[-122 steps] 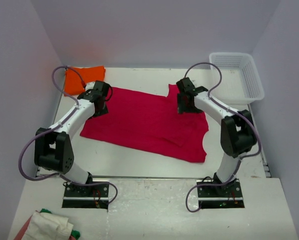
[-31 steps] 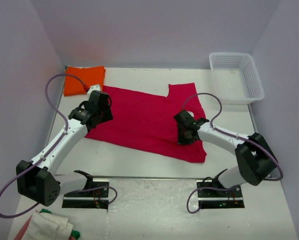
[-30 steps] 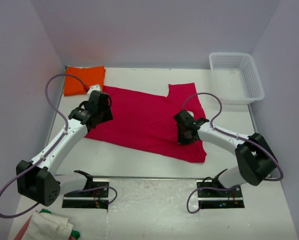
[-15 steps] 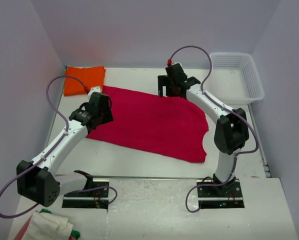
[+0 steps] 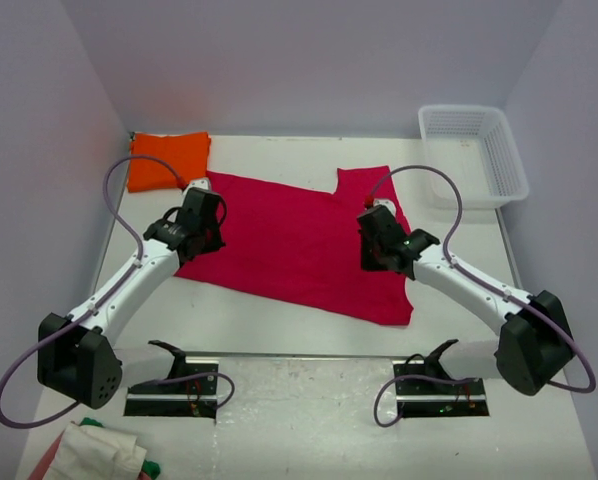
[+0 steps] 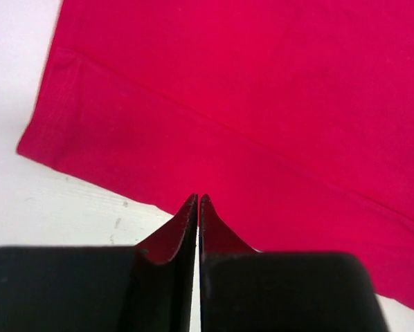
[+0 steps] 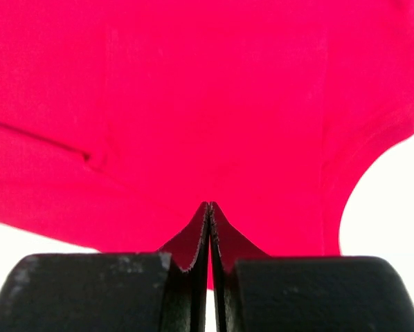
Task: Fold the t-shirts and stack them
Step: Fold the flattened tshirt in 1/3 of the way
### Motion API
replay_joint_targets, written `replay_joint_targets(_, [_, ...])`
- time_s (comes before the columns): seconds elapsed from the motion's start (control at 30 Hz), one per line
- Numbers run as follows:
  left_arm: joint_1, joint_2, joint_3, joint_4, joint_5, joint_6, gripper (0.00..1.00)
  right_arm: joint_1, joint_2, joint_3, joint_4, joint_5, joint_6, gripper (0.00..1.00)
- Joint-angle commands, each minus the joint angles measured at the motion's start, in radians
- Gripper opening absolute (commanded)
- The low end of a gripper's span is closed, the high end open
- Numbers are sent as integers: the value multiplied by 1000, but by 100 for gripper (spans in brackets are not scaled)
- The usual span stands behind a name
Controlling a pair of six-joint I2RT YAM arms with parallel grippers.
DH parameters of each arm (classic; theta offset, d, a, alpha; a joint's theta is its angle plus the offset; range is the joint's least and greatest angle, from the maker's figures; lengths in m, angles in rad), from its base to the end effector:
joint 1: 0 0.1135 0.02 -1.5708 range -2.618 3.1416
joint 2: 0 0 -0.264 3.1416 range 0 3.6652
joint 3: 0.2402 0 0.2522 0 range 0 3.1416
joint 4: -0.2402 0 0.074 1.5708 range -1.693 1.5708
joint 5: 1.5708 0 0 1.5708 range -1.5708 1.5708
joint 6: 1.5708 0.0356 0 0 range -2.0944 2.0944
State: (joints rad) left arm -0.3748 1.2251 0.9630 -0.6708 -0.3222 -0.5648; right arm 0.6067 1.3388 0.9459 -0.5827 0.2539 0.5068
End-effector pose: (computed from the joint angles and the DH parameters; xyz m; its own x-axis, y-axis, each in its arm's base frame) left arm 0.2338 -0.0799 0.2698 -0.7234 -0.2610 -0.6392 -0.2550 0.9613 -0.1039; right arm 0.2264 0.1462 0.2423 -0.8065 0.0122 -0.5912 -0.0512 0.9946 0.0903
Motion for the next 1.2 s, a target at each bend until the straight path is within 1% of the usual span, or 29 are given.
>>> replay_joint_targets(0.0, [-4, 20, 33, 57, 98, 19, 0, 40, -62, -54, 14, -48, 71, 0])
replay_joint_targets(0.1, [-4, 86, 46, 56, 158, 3, 0, 87, -64, -107, 33, -73, 95, 0])
replay_joint_targets(0.13, [-6, 121, 54, 47, 166, -13, 0, 99, -56, -117, 37, -68, 104, 0])
replay_joint_targets(0.2, [-6, 145, 52, 62, 187, -20, 0, 120, -26, -122, 35, -48, 116, 0])
replay_joint_targets(0.3, [-7, 168, 49, 83, 160, -29, 0, 134, -7, -133, 49, -59, 124, 0])
replay_joint_targets(0.43, [-7, 221, 88, 18, 88, -40, 0, 145, 6, -145, 52, -51, 136, 0])
replay_joint_targets(0.53, [-7, 264, 118, -41, -15, -55, 0, 153, 16, -156, 63, -56, 142, 0])
replay_joint_targets(0.63, [-21, 286, 125, -52, -47, -18, 0, 157, 33, -154, 69, -61, 145, 0])
replay_joint_targets(0.7, [-32, 284, 125, -64, -55, -18, 0, 166, 39, -153, 79, -64, 147, 0])
replay_joint_targets(0.77, [-44, 274, 97, -46, 1, -9, 0, 171, 59, -145, 83, -67, 148, 0])
replay_joint_targets(0.83, [-44, 274, 70, -26, 26, -18, 0, 174, 89, -133, 87, -68, 145, 0])
replay_joint_targets(0.9, [-44, 281, 65, -33, 15, -46, 0, 177, 103, -130, 98, -65, 145, 0])
replay_joint_targets(1.0, [-44, 278, 85, -38, -14, -63, 0, 179, 118, -115, 89, -44, 145, 0])
replay_joint_targets(1.07, [-42, 275, 127, -39, -43, -64, 0, 179, 109, -104, 81, -25, 142, 0])
replay_joint_targets(1.17, [-41, 301, 235, -52, -45, -50, 0, 177, 91, -49, 44, -12, 119, 0])
